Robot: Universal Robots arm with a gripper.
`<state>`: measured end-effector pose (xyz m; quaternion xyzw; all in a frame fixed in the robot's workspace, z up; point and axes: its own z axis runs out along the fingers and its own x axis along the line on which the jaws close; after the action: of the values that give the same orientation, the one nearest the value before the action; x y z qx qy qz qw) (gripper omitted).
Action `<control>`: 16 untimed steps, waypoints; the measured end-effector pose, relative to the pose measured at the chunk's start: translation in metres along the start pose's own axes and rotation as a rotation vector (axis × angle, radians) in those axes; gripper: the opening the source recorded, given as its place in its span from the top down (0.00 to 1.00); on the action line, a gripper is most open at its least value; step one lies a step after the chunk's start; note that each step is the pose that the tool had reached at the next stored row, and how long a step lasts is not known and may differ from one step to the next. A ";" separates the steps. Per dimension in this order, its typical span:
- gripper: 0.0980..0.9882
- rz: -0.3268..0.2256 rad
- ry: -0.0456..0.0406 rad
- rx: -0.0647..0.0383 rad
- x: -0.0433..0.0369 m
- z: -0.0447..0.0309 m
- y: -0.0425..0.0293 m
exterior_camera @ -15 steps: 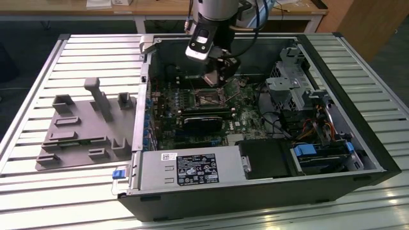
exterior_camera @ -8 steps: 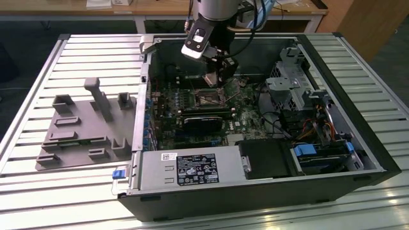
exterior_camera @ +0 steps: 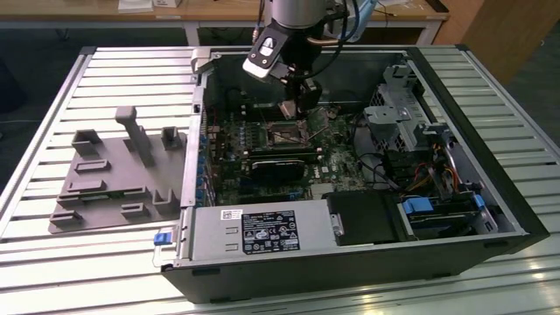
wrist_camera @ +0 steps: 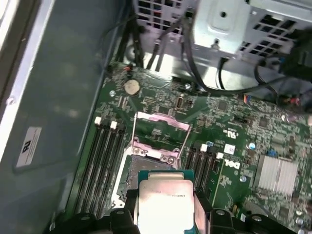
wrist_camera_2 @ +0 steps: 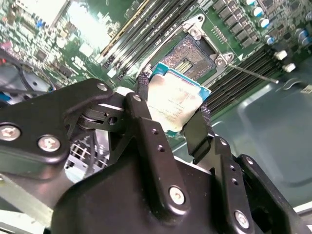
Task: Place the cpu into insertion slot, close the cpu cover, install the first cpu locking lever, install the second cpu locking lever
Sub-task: 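Place the cpu into insertion slot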
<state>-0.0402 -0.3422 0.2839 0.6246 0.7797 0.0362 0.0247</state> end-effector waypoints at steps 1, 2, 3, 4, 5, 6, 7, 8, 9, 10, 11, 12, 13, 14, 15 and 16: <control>0.51 0.016 -0.0015 0.000 0.0000 0.0001 0.0000; 0.51 0.034 -0.0032 0.000 0.0000 0.0001 0.0000; 0.51 0.050 -0.0048 0.000 0.0000 0.0002 0.0000; 0.51 0.066 -0.0063 0.000 0.0000 0.0003 0.0000; 0.51 0.082 -0.0079 0.000 0.0000 0.0004 -0.0001; 0.51 0.098 -0.0094 0.000 0.0000 0.0005 -0.0001; 0.51 0.115 -0.0109 -0.001 0.0000 0.0006 -0.0001; 0.51 0.132 -0.0125 -0.001 0.0000 0.0008 -0.0001; 0.51 0.149 -0.0140 -0.001 0.0000 0.0009 -0.0001; 0.51 0.166 -0.0155 -0.001 0.0000 0.0010 -0.0001; 0.51 0.182 -0.0170 -0.001 0.0000 0.0012 -0.0001; 0.51 0.199 -0.0184 -0.001 0.0000 0.0013 -0.0001; 0.51 0.215 -0.0199 -0.001 0.0000 0.0014 -0.0001; 0.51 0.232 -0.0214 -0.001 0.0000 0.0016 -0.0002; 0.51 0.250 -0.0230 -0.001 0.0000 0.0019 -0.0002; 0.51 0.268 -0.0247 -0.001 0.0000 0.0021 -0.0002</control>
<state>-0.0402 -0.3422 0.2818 0.7235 0.6890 0.0320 0.0296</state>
